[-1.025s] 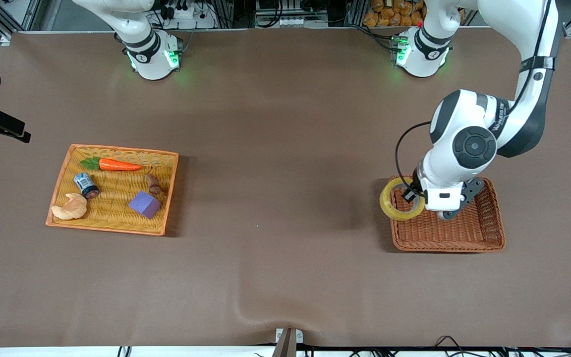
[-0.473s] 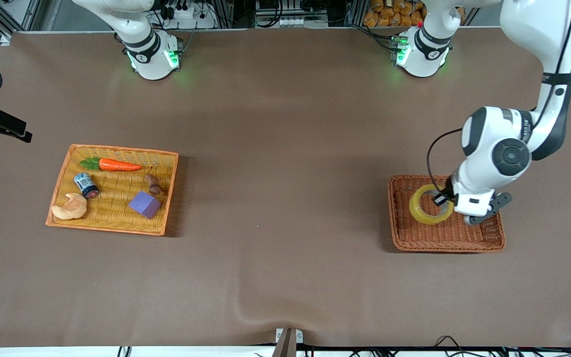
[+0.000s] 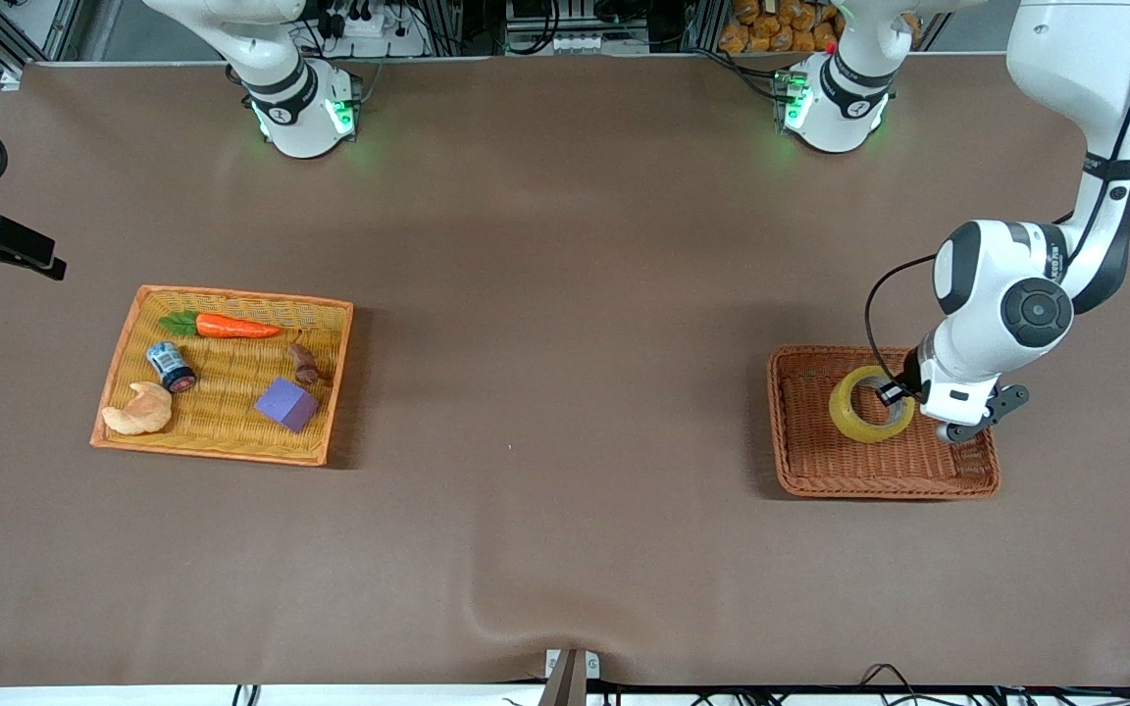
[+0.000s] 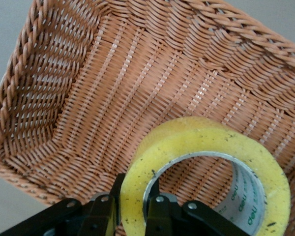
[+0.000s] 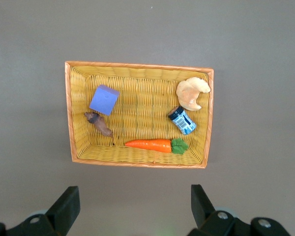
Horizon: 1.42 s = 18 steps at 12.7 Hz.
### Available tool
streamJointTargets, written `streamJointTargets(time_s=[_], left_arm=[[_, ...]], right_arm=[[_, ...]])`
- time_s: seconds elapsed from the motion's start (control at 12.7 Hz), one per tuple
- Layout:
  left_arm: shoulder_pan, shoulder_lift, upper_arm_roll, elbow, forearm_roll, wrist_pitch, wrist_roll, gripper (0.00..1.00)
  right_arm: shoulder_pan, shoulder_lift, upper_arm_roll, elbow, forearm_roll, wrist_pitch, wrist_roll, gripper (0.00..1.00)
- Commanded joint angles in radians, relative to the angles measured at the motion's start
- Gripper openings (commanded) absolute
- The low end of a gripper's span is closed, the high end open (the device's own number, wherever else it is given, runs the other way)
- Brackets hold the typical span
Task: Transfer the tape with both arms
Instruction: 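Lower the tape into the basket and open the left gripper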
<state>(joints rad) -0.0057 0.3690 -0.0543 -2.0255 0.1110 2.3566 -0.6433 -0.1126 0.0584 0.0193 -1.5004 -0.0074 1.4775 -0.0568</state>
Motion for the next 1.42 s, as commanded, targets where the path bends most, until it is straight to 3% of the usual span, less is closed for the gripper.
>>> streamJointTargets(time_s=[0.0,0.32,0.39,0.47,0.55,0.95,1.18,1.34], left_arm=[[0.026,0.030,-0.012,-0.004,0.022,0.042,0.004,0.00],[0.035,0.044,-0.012,-0.001,0.030,0.059,0.004,0.00],[0.033,0.041,-0.012,-0.002,0.038,0.059,0.004,0.22],[0.033,0.031,-0.013,-0.002,0.039,0.059,0.004,0.87],[0.033,0.016,-0.013,-0.005,0.041,0.053,0.005,1.00],[0.047,-0.149,-0.013,0.017,0.039,-0.026,0.155,1.00],[0.072,-0.249,-0.024,0.030,-0.028,-0.045,0.224,1.00],[0.067,-0.294,-0.038,0.075,-0.042,-0.167,0.313,1.00]], right_arm=[[-0.007,0.005,0.002,0.014,-0.006,-0.017,0.003,1.00],[-0.001,0.003,0.002,0.015,-0.016,-0.017,0.003,1.00],[-0.001,0.003,0.002,0.016,-0.017,-0.017,0.003,1.00],[0.001,0.003,0.002,0.016,-0.017,-0.017,0.003,1.00],[-0.001,0.003,0.002,0.019,-0.019,-0.017,0.003,1.00],[0.002,0.005,0.002,0.025,-0.017,-0.017,0.003,1.00],[0.002,0.012,0.002,0.023,-0.017,-0.017,0.002,1.00],[0.008,0.023,0.002,0.023,-0.017,-0.017,0.003,1.00]])
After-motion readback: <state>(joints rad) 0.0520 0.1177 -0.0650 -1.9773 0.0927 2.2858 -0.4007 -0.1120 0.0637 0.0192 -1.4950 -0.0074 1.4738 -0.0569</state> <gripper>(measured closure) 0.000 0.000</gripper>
